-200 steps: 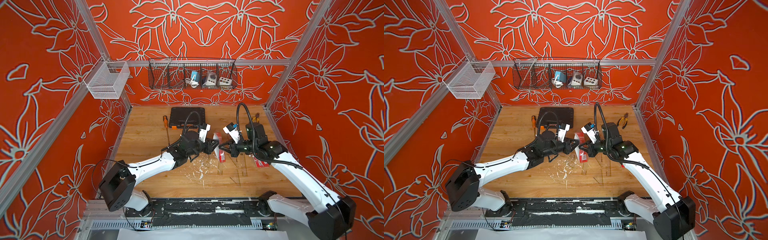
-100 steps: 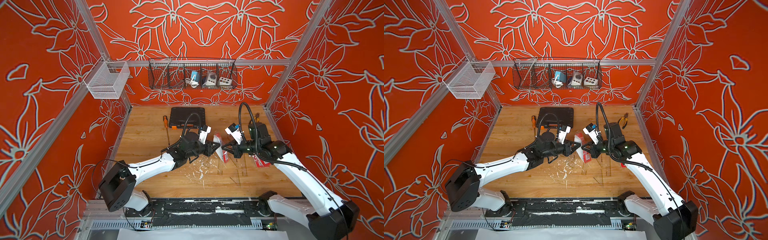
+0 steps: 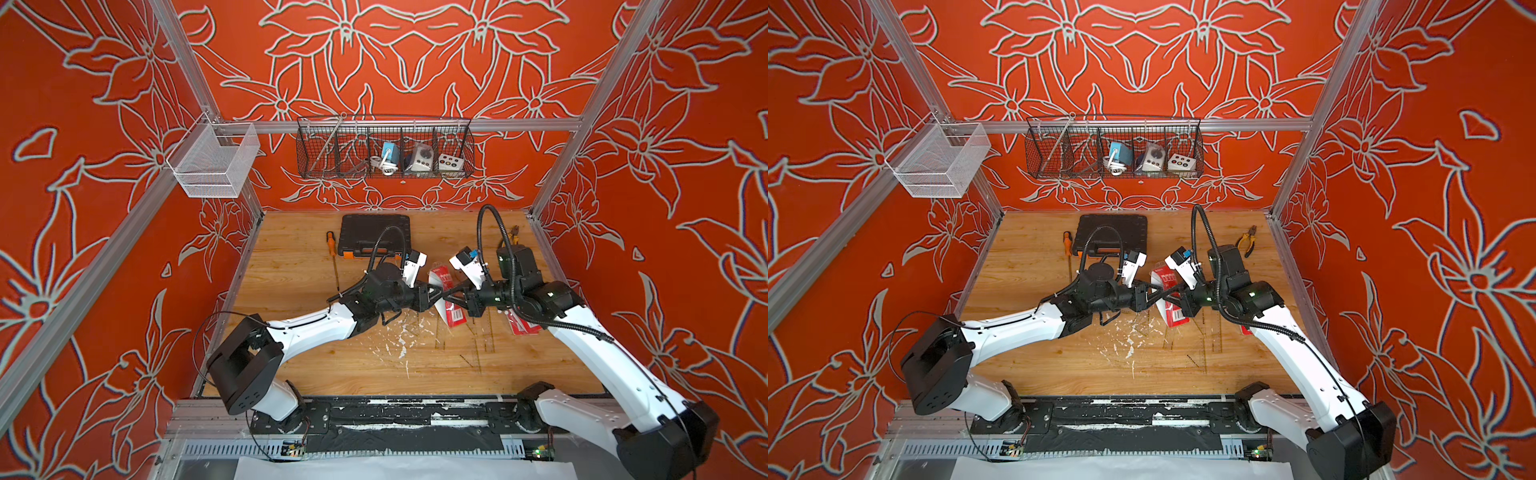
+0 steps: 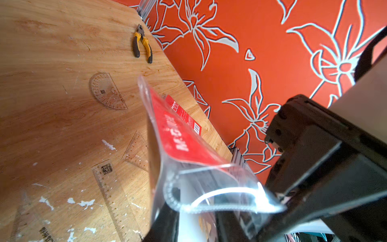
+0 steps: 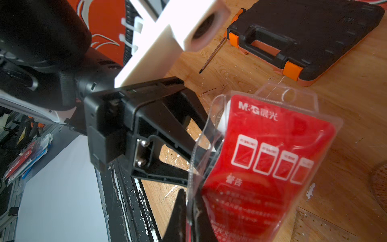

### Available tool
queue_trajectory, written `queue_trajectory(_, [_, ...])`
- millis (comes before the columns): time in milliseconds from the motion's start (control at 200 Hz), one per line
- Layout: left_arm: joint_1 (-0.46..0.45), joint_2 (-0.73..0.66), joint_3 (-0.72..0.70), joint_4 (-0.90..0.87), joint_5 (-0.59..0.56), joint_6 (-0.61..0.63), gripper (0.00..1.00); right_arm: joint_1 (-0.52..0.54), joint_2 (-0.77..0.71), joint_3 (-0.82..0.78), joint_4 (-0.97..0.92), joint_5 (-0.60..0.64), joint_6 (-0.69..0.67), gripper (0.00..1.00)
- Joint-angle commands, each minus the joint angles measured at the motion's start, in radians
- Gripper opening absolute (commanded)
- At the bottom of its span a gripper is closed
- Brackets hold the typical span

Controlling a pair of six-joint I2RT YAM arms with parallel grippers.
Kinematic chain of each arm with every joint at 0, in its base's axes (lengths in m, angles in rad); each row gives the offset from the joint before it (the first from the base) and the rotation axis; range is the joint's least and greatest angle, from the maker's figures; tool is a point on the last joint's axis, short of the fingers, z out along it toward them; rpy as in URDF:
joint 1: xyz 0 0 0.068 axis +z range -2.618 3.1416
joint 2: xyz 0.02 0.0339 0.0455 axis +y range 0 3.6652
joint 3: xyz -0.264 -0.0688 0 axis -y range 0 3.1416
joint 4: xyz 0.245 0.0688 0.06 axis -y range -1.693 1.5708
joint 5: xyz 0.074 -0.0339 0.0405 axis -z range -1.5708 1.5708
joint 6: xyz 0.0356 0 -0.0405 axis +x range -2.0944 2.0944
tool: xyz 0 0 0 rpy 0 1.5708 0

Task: Open the ruler set and take out the ruler
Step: Take out the ruler from the ruler set bag.

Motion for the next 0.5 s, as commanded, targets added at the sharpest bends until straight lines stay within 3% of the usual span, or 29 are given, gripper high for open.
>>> queue_trajectory(0, [-0.007,0.026,0.032,0.018,0.024,-0.014,0.3,-0.007,-0.037,0.001,0.014,-0.066,-0.048,0.0])
queue_trajectory(305, [-0.01,0.041,0.036,0.056,0.055,-0.044,0.21,-0.007,-0.043,-0.007,0.023,-0.061,-0.049,0.0])
queue_trajectory(495, [-0.01,0.034,0.025,0.049,0.04,-0.035,0.03,-0.011,-0.057,-0.011,0.019,-0.043,-0.053,0.0])
